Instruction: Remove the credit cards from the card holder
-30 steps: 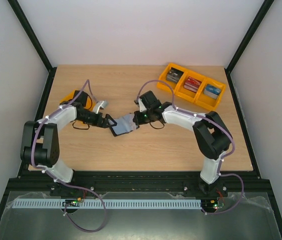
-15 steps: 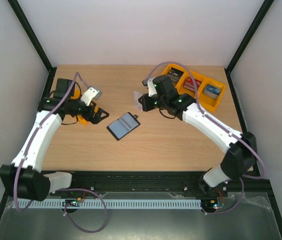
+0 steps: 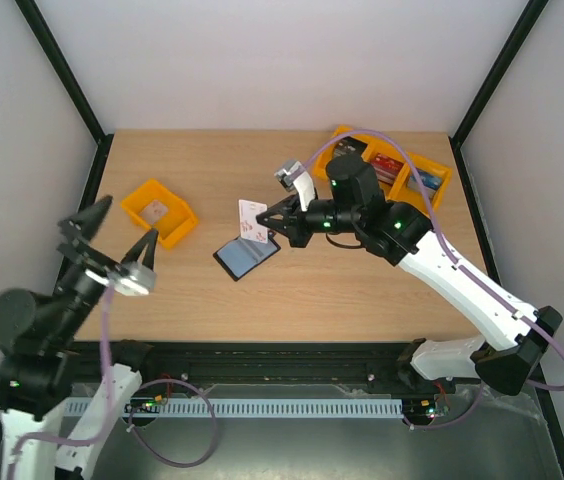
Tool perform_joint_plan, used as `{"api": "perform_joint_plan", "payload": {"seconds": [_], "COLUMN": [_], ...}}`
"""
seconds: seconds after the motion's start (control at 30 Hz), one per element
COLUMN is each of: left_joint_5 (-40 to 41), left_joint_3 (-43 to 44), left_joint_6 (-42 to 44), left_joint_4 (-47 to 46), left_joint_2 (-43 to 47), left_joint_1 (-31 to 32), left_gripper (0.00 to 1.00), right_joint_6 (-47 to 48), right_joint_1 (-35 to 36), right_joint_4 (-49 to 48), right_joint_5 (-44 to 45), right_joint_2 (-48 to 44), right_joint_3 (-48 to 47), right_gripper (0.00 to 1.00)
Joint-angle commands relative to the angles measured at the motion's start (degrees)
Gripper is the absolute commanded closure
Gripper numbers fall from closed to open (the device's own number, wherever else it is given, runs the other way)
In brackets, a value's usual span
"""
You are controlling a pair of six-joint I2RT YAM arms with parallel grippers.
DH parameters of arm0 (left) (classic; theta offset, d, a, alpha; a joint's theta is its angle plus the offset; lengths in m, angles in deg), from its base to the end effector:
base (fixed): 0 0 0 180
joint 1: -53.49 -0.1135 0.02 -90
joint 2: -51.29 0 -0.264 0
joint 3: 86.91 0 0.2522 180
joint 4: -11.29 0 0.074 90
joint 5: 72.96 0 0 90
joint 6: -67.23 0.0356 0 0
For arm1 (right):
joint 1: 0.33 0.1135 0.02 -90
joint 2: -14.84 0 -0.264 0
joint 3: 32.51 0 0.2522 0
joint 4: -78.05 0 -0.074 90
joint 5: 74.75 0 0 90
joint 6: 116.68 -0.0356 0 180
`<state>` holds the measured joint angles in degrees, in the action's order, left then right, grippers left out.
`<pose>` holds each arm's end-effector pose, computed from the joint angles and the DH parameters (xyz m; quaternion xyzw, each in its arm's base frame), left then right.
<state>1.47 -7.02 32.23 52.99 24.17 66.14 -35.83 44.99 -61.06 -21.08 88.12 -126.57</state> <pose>0.0407 -0.0189 0.4554 0.4374 0.4649 0.1960 0.7444 0.1793 0.2113 0.4205 -0.4115 0.6849 0.4763 0.3670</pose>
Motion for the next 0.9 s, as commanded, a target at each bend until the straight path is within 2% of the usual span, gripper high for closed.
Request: {"api": "perform_joint_plan", "payload": {"seconds": [0.0, 0.07, 0.17, 0.23, 0.3, 0.47, 0.7, 0.87], "left_joint_5": [-6.9, -14.2, -23.5, -26.0, -27.3, -29.0, -26.9, -21.7], "left_joint_3": [-23.7, -28.9, -32.6, -34.1, -34.2, -36.2, -37.4, -36.5], "left_joint_6": [41.7, 49.7, 61.5, 66.7, 69.4, 73.3, 74.3, 73.6], "left_joint_4": [-32.3, -40.8, -44.6, -44.5, -40.2, -36.5, -32.9, -30.0], "left_joint_2": [9.1, 10.7, 10.4, 10.1, 10.4, 11.0, 10.3, 8.7], "left_joint_1": [-0.8, -0.8, -0.7, -0.7, -0.6, -0.6, -0.5, -0.6], "left_gripper": [0.0, 0.0, 0.01, 0.01, 0.04, 0.11, 0.29, 0.29], "right_joint_6": [0.3, -0.9, -2.6, -2.7, -3.1, -3.6, -2.6, -0.6], "right_joint_1": [0.8, 1.5, 2.7, 3.4, 4.3, 6.3, 7.2, 7.2], "right_joint_4": [1.2, -0.3, -2.0, -2.6, -3.5, -4.3, -3.0, -1.0], "right_joint_5": [-7.0, -9.1, -11.9, -13.3, -13.3, -13.6, -14.9, -14.8], "right_joint_2": [-0.9, -0.2, 1.9, 3.6, 5.4, 11.0, 15.7, 16.4], "right_joint_3": [-0.2, -0.2, -1.3, -2.6, -4.1, -8.2, -13.4, -15.1], "right_gripper": [0.98, 0.98, 0.98, 0.98, 0.98, 0.98, 0.98, 0.98]}}
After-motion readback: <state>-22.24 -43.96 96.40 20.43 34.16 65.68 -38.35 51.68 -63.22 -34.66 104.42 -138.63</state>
